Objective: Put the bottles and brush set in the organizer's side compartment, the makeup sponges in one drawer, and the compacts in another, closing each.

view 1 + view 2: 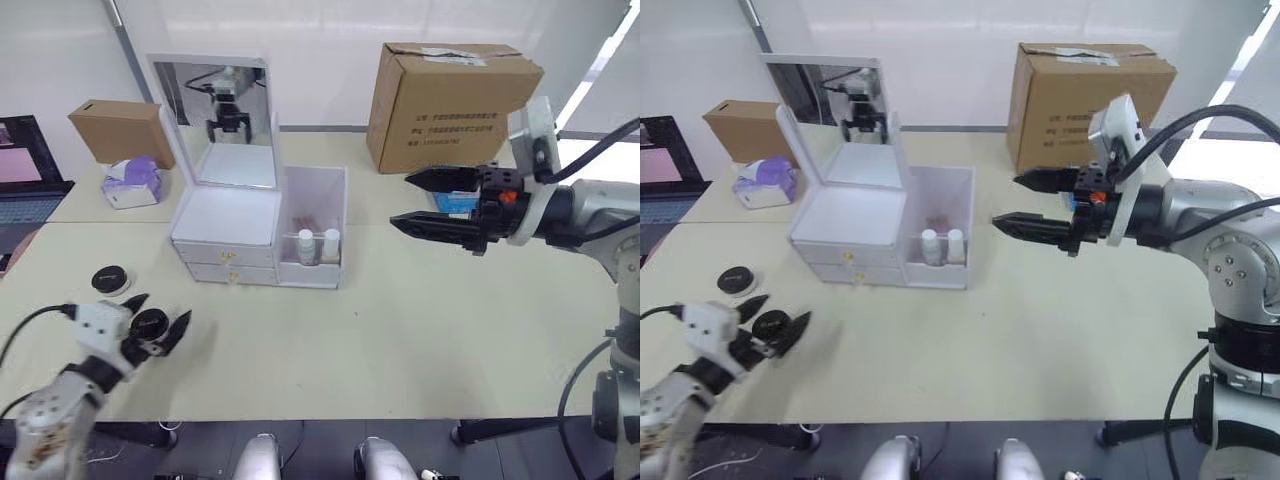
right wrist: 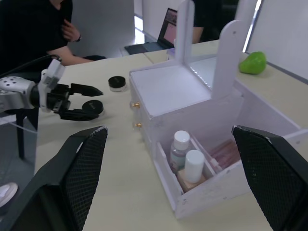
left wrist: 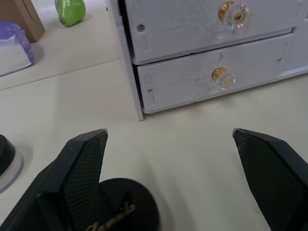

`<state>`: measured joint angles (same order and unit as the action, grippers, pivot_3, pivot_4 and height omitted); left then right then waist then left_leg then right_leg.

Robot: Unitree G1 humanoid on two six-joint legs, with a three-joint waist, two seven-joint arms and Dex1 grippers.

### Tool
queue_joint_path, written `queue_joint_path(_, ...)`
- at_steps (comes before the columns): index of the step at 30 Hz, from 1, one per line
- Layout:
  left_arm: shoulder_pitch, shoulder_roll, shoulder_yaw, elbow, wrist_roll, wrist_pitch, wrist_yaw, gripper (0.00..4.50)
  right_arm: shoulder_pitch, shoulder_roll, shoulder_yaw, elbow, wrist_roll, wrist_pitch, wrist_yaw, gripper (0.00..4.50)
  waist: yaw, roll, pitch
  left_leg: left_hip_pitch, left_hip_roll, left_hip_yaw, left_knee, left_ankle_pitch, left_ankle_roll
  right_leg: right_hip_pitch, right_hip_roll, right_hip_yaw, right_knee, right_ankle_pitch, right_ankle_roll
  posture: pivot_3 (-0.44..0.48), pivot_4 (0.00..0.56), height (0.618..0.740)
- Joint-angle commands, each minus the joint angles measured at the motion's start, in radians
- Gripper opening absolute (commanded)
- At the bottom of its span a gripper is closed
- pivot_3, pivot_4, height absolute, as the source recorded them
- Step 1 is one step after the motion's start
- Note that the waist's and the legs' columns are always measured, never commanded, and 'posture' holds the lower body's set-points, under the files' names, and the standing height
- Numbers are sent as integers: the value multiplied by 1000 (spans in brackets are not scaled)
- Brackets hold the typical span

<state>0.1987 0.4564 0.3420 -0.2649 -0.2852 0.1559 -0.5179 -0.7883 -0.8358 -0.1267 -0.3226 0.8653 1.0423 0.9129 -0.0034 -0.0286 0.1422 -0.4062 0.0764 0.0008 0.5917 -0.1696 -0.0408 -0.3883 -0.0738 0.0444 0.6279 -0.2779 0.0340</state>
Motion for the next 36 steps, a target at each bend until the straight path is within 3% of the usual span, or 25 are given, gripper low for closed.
queue_joint_path(1, -65, -46, -81, -9, 127, -11, 134, 4478, -25, -4, 28, -41, 20, 30, -11, 4500, 2, 0, 0, -1, 0, 0, 0, 1, 1, 1, 0, 0, 0, 0, 0, 0, 150, 740)
queue_joint_path(8, -139, -190, -209, 55, 184, -22, 232, 4478, -15, 29, 65, -67, -9, 29, -90, 4500, -4, 0, -1, -1, 0, -3, 1, 1, 1, 1, 8, 9, 1, 7, 8, 0, 150, 740)
queue_joint_path(15, -209, -307, -240, 129, 198, -44, 330, 4478, -10, 32, 59, -90, 5, 49, -119, 4500, -9, 0, -1, 1, -1, -4, 1, 1, 1, 0, 15, 21, 1, 5, 13, 0, 150, 740)
queue_joint_path(18, -220, -323, -243, 147, 202, -58, 350, 3927, -9, 26, 61, -96, 2, 51, -119, 4500, -9, 0, -1, 2, -1, -4, 1, 1, 1, 0, 16, 23, 2, 5, 13, 0, 150, 740)
queue_joint_path(30, -230, -354, -216, 151, 165, -130, 365, 175, 31, 3, 82, -108, -30, 31, -92, 4500, -6, 0, -1, 0, -1, -4, 2, 1, 1, -1, 16, 23, 1, 5, 13, 0, 150, 740)
queue_joint_path(31, -230, -355, -214, 152, 164, -134, 366, 12, 32, 4, 84, -109, -31, 31, -92, 4500, -6, 0, -1, 0, -1, -4, 2, 1, 1, -1, 16, 23, 1, 5, 13, 0, 150, 740)
queue_joint_path(36, -228, -353, -222, 154, 158, -131, 358, 12, 31, 3, 95, -111, -37, 30, -91, 4500, -6, 0, -1, 0, -1, -4, 2, 1, 1, -1, 16, 23, 1, 5, 13, 0, 150, 740)
